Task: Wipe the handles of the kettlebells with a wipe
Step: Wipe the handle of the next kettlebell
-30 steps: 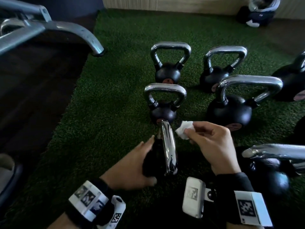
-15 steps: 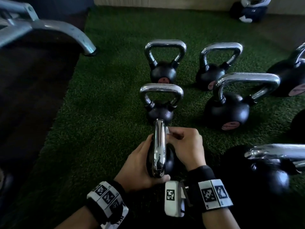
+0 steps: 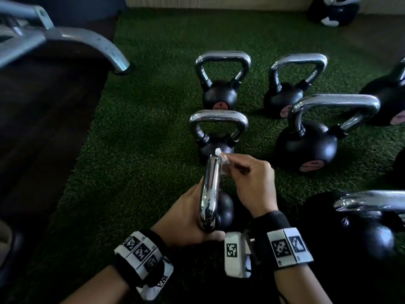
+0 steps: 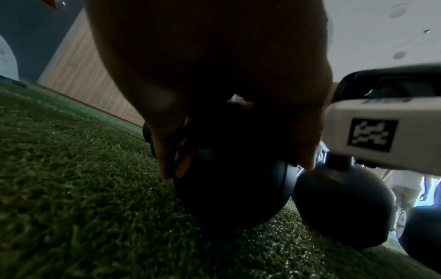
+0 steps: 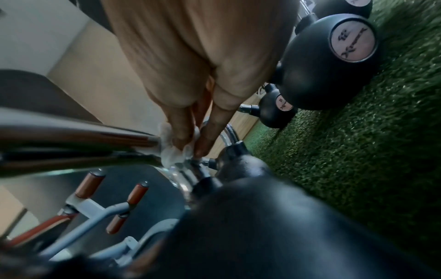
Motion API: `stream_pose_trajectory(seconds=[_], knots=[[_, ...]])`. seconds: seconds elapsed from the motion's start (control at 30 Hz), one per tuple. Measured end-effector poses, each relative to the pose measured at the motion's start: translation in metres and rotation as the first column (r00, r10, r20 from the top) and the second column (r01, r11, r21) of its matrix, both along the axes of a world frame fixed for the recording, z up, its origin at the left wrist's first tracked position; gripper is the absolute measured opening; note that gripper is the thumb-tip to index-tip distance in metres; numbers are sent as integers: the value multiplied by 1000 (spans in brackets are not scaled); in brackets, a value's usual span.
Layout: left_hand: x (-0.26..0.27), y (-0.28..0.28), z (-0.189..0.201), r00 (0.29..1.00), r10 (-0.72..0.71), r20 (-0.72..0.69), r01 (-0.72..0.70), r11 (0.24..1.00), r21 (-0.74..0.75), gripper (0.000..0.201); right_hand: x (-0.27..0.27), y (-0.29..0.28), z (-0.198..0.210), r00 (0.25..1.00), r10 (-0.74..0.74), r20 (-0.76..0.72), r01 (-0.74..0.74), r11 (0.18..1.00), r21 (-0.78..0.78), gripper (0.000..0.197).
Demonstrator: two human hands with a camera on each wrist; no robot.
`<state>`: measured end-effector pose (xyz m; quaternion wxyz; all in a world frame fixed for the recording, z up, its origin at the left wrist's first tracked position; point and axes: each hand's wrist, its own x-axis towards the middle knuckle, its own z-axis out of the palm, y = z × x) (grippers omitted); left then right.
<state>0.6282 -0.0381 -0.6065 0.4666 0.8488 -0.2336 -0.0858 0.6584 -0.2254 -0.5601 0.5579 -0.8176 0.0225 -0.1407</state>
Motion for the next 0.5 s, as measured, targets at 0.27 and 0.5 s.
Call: stream_pose_trajectory(seconds=[0.27,0.5], knots=[[8,2,0,1000,-15,-19,16,997,78,100,-1,-3,19,978,114,172,-98,990,-100,28],[12,5,0,997,-31,-66,36,997,74,95,6,-5,39,954,246,174,-207,954,-216,31]])
